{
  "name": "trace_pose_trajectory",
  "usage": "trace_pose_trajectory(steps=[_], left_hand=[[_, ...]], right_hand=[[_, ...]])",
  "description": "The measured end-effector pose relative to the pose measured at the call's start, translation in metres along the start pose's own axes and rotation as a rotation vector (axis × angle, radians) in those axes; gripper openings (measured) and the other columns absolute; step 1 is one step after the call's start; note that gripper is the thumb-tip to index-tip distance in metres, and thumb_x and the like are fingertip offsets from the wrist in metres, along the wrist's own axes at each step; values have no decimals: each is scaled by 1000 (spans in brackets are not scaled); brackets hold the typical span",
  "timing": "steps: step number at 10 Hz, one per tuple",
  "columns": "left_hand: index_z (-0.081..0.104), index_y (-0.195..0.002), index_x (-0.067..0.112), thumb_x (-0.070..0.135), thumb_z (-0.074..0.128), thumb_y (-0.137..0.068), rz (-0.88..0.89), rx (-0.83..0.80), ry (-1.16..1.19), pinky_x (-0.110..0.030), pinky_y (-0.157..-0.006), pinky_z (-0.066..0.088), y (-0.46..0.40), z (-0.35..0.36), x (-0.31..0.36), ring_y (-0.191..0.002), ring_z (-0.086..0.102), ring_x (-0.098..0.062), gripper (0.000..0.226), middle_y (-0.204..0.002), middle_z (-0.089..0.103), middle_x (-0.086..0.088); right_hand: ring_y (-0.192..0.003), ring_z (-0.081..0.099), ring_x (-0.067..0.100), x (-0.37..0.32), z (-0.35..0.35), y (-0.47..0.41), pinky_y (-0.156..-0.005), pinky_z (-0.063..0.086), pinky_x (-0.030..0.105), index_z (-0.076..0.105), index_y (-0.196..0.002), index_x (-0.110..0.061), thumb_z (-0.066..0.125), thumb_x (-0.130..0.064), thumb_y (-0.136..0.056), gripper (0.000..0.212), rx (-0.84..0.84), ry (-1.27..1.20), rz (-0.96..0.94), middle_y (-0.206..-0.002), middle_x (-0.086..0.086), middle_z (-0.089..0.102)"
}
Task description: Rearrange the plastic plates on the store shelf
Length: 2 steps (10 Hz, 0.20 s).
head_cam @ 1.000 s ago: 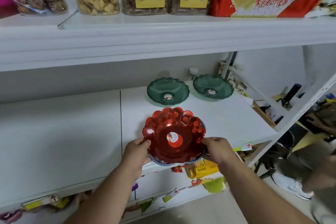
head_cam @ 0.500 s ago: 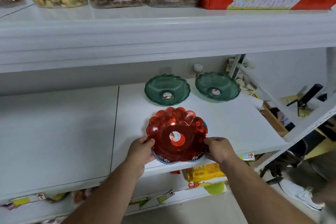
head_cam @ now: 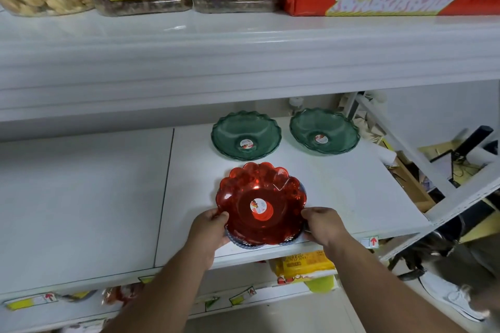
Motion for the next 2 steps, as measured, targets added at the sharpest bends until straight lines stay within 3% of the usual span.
trace_pose_trajectory(steps=[2], left_hand=[[64, -118, 13, 19, 55, -98, 12, -92, 40, -28, -78, 53, 4, 5, -2, -103, 68, -19, 23, -116, 72, -6]], right_hand=[[-90, 70, 34, -1, 0, 7, -91, 57, 48, 75, -87, -13, 58, -15, -96, 19, -25, 4, -33, -95, 19, 75]])
Point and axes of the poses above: each hand's wrist, its own y-axis away from the middle knuckle, its own z-axis out of the palm, x = y × z, the point moved 8 cm from there along -y, towards the middle knuckle
